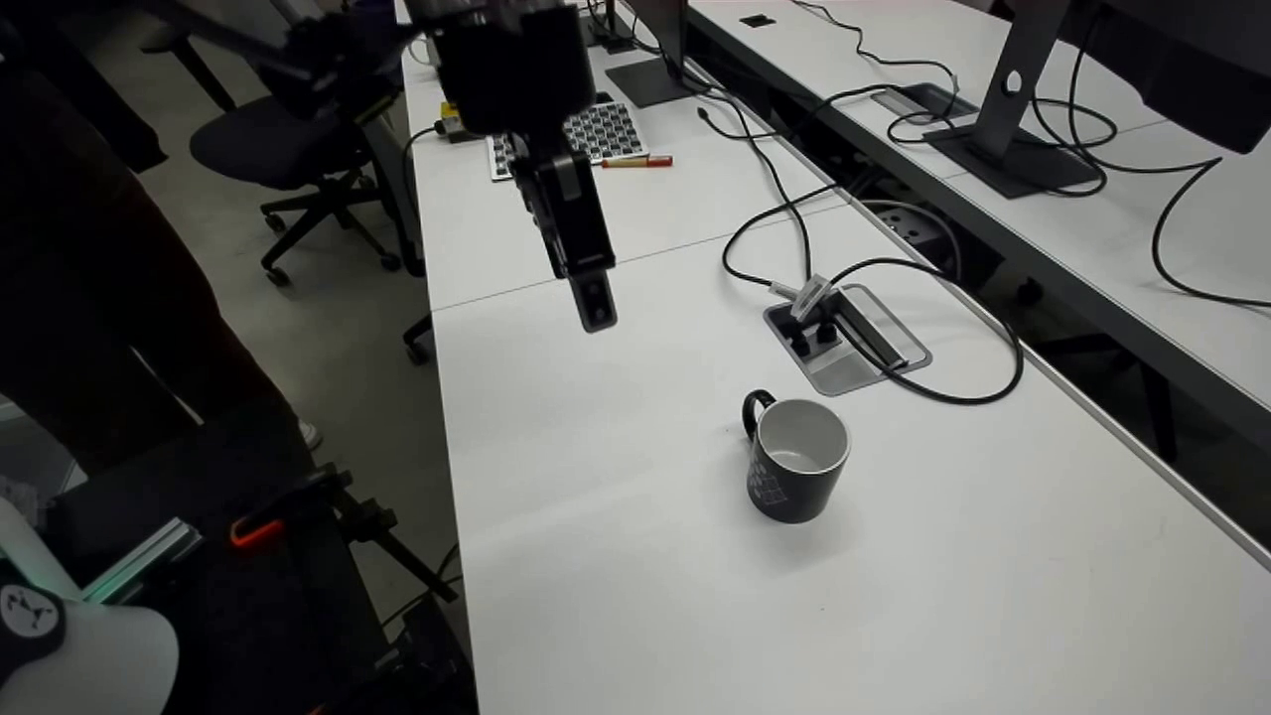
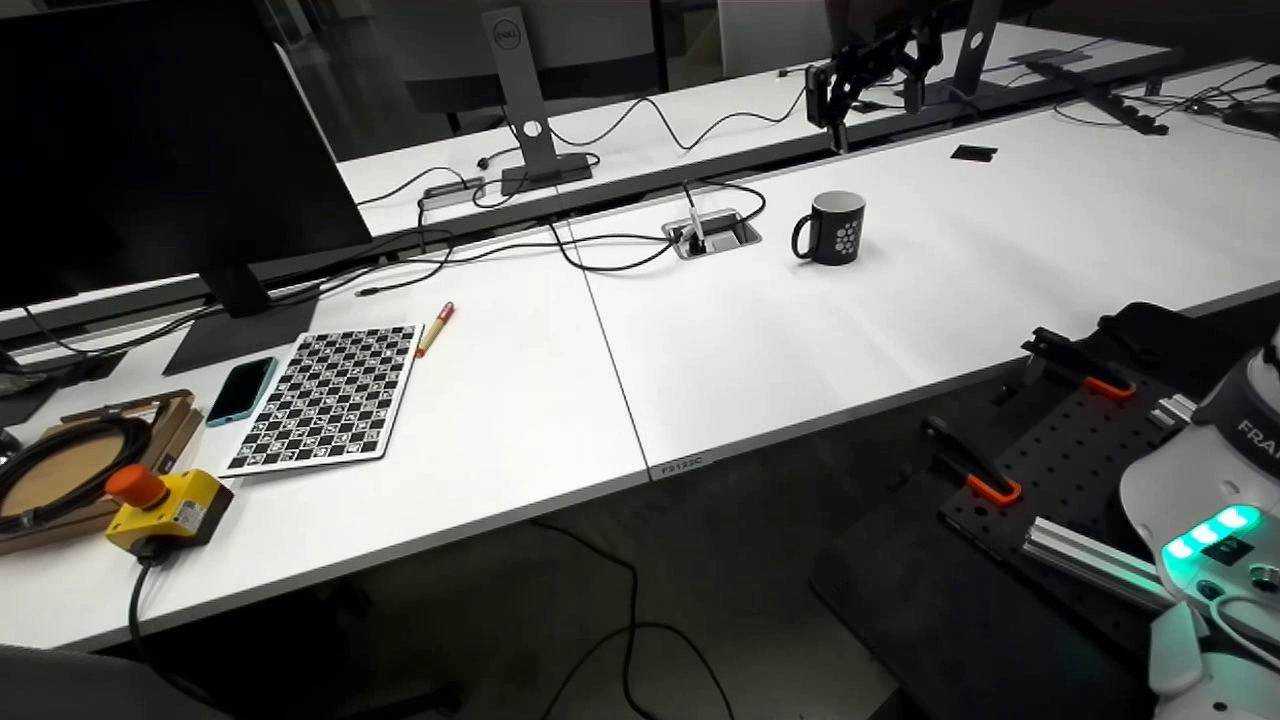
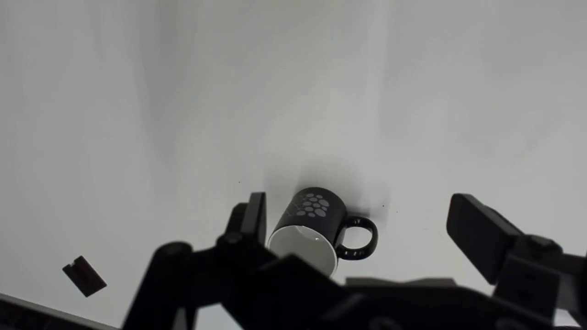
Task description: Move the black cup to the left
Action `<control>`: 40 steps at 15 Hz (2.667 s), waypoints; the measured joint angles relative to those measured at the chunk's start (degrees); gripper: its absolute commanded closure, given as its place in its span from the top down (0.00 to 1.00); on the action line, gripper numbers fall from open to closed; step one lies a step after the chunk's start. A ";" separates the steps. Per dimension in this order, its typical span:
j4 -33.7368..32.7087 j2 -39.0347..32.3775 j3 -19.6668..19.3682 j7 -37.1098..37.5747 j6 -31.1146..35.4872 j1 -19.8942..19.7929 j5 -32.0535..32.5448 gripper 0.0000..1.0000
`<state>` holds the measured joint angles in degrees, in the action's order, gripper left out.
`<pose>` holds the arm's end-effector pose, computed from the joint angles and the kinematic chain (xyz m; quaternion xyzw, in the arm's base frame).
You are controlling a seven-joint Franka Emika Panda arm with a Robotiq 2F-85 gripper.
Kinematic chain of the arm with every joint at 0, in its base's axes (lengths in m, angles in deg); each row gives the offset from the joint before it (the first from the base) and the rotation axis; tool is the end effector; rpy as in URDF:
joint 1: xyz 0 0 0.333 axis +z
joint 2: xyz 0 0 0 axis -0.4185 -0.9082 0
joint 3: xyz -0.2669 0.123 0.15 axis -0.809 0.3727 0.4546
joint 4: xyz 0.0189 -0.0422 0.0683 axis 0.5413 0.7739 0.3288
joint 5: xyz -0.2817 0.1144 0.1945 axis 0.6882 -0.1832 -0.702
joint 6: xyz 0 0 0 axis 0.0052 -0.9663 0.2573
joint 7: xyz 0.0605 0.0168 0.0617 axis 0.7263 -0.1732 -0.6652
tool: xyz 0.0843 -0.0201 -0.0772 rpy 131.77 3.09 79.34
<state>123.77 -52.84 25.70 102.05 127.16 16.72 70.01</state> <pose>0.4191 -0.0405 0.3753 0.9772 -0.1535 0.0070 0.1463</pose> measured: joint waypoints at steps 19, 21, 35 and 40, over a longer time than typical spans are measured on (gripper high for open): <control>-15.82 -19.69 -6.69 13.72 1.52 3.02 3.55 1.00; -15.82 -19.68 -6.74 13.72 1.52 3.04 3.55 1.00; -19.86 -28.20 -11.40 5.17 12.05 3.47 -15.06 1.00; -24.66 -33.48 -13.60 5.33 13.59 4.72 -15.06 1.00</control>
<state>99.11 -86.32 12.10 107.37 140.75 21.45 54.95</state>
